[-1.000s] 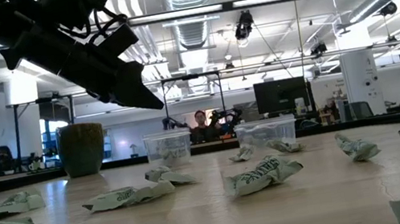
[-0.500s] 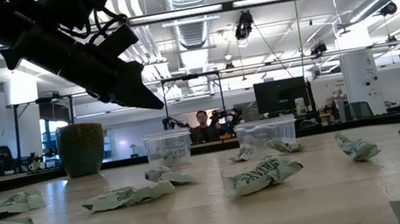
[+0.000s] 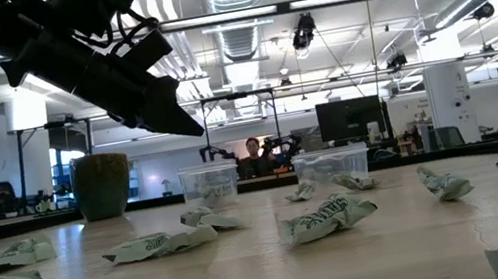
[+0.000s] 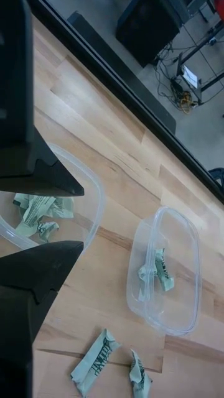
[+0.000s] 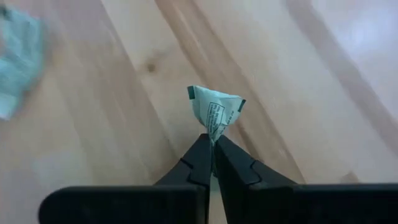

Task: Pick and place items into bin
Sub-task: Put the light green stevia packet into the right transparent bin

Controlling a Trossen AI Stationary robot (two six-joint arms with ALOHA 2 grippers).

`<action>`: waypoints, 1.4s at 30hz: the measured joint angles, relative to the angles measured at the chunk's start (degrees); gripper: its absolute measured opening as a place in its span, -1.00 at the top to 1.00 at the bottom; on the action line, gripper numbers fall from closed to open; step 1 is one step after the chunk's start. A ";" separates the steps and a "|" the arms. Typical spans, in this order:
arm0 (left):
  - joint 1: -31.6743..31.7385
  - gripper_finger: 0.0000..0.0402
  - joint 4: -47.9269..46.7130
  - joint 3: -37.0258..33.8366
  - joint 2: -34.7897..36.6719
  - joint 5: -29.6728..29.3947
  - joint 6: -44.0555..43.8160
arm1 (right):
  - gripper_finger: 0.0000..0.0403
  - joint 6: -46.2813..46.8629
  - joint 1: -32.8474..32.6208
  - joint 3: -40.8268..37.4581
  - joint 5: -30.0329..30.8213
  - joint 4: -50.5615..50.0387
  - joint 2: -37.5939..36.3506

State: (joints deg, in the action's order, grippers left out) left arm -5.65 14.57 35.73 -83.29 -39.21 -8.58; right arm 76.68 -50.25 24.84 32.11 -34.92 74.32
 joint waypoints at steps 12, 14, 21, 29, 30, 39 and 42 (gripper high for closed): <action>-0.09 0.46 0.02 0.00 0.00 0.09 0.00 | 0.96 -9.55 3.33 4.84 14.29 0.89 -0.11; -0.09 0.46 0.00 0.10 0.00 0.10 0.00 | 0.96 -12.77 4.84 5.89 16.67 0.91 -0.11; -0.09 0.46 -0.02 0.83 0.00 0.92 0.04 | 0.96 -21.84 13.05 7.81 17.85 1.32 -0.11; -0.11 0.46 -0.05 0.83 0.00 1.65 0.26 | 0.96 -34.41 23.46 10.06 17.04 4.79 -0.20; -0.11 0.46 -0.05 0.83 0.00 1.65 0.30 | 0.96 -37.07 24.81 10.28 16.66 6.22 -0.21; -0.11 0.46 -0.21 0.81 0.00 1.67 0.37 | 0.96 -60.49 39.57 10.29 4.44 24.13 -0.22; -0.13 0.46 -0.66 0.81 0.00 1.68 0.37 | 0.96 -65.81 44.91 10.29 -1.80 28.72 -0.22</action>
State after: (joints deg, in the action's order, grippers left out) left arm -5.78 13.91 36.53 -83.29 -37.53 -8.21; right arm 10.87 -5.34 35.14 30.30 -6.20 74.11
